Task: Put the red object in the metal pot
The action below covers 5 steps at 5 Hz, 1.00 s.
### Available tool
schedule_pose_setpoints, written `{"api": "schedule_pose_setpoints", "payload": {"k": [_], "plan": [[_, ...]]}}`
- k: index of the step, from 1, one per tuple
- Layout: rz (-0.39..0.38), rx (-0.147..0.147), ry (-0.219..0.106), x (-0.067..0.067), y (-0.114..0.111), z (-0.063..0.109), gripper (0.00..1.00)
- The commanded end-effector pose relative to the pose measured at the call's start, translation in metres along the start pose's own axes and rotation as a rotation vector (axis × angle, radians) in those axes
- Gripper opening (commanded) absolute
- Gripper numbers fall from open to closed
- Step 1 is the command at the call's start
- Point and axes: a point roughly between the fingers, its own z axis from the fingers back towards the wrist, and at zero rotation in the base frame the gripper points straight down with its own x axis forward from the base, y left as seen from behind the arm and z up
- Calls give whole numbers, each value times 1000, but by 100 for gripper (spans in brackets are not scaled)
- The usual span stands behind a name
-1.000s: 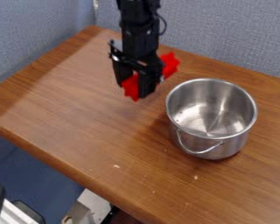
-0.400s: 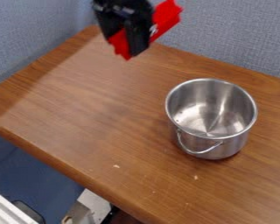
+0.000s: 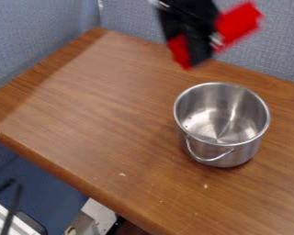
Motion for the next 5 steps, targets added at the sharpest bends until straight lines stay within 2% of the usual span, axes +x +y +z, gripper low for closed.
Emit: {"api": "schedule_pose_setpoints", "payload": {"k": [1, 2, 5], "plan": [[-60, 10, -26, 15, -16, -1, 0], [-86, 2, -12, 19, -22, -15, 0], [-80, -35, 34, 12, -16, -63, 0]]}}
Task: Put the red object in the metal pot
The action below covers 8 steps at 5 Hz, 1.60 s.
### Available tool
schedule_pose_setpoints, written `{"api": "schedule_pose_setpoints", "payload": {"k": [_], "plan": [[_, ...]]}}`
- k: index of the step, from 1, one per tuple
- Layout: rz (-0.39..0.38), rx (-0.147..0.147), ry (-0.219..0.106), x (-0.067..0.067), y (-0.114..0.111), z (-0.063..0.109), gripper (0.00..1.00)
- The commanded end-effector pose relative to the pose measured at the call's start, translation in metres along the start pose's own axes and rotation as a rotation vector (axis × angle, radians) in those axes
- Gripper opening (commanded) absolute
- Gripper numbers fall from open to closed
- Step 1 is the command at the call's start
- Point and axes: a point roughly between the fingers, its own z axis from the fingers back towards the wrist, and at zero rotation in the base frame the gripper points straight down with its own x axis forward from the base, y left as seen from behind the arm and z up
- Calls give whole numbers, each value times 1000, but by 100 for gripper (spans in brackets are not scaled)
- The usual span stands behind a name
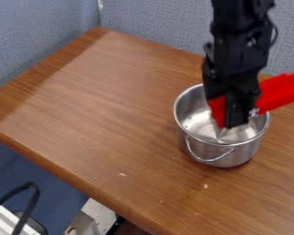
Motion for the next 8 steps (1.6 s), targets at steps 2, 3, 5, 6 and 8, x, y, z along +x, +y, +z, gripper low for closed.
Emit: {"api": "schedule_pose_setpoints", "payload": {"k": [2, 3, 5, 6, 8], "plan": [[30, -7, -1, 1, 10, -15, 0], [44, -25, 4, 1, 13, -17, 100], [67, -39, -15, 2, 17, -10, 0], [93, 6, -72, 2, 22, 22, 0], [115, 119, -183, 3, 43, 97, 0]]}}
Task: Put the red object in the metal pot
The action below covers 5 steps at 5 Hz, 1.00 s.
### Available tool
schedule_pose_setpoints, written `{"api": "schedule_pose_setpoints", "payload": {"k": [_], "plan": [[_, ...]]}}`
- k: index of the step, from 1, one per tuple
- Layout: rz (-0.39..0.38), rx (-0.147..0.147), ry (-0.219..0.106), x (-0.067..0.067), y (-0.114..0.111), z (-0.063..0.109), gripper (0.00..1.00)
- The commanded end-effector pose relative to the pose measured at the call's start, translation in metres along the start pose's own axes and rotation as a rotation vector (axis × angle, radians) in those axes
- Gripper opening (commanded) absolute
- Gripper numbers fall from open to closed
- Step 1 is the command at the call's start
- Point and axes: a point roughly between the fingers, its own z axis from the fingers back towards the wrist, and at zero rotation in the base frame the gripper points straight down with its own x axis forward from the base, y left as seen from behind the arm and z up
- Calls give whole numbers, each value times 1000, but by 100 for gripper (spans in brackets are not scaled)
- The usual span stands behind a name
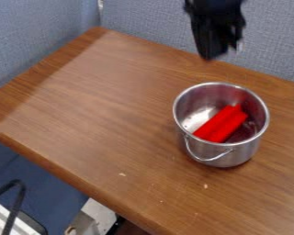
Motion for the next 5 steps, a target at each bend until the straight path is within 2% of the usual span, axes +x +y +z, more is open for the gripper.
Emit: {"api": "schedule_pose_setpoints", "payload": {"k": [1, 2, 3, 4, 5], "plan": [[18, 29, -43, 9, 11, 29, 0], [9, -3, 10, 2, 8, 9, 100], [1, -23, 57, -4, 6, -11, 100], [-62, -41, 88, -11, -12, -25, 100], [-103, -47, 100, -13, -22, -38, 100]]}}
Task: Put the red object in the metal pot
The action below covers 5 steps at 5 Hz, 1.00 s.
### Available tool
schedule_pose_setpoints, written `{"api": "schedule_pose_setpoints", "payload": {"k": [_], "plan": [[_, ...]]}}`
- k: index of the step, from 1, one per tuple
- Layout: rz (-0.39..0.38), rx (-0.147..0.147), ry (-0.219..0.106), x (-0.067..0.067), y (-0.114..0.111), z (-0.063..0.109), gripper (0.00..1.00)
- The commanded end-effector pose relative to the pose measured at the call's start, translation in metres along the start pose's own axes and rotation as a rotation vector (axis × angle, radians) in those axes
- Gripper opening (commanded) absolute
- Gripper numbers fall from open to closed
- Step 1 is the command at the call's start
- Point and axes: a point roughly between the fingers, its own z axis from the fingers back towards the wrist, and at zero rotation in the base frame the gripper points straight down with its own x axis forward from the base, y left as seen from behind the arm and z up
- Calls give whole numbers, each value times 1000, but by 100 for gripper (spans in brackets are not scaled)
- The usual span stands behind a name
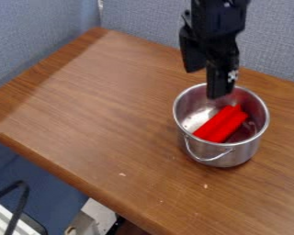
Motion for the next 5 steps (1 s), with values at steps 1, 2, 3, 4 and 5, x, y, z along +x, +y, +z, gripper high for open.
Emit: {"api": "schedule_pose_setpoints", "payload": {"k": [1, 2, 3, 4, 5], "plan": [[-40, 9, -5, 4, -7, -5, 100], [-62, 9, 0, 8, -13, -15, 100], [-82, 4, 12, 11, -17, -26, 100], [-95, 5, 30, 15, -18, -38, 100], [-98, 6, 41, 19, -17, -48, 100]]}}
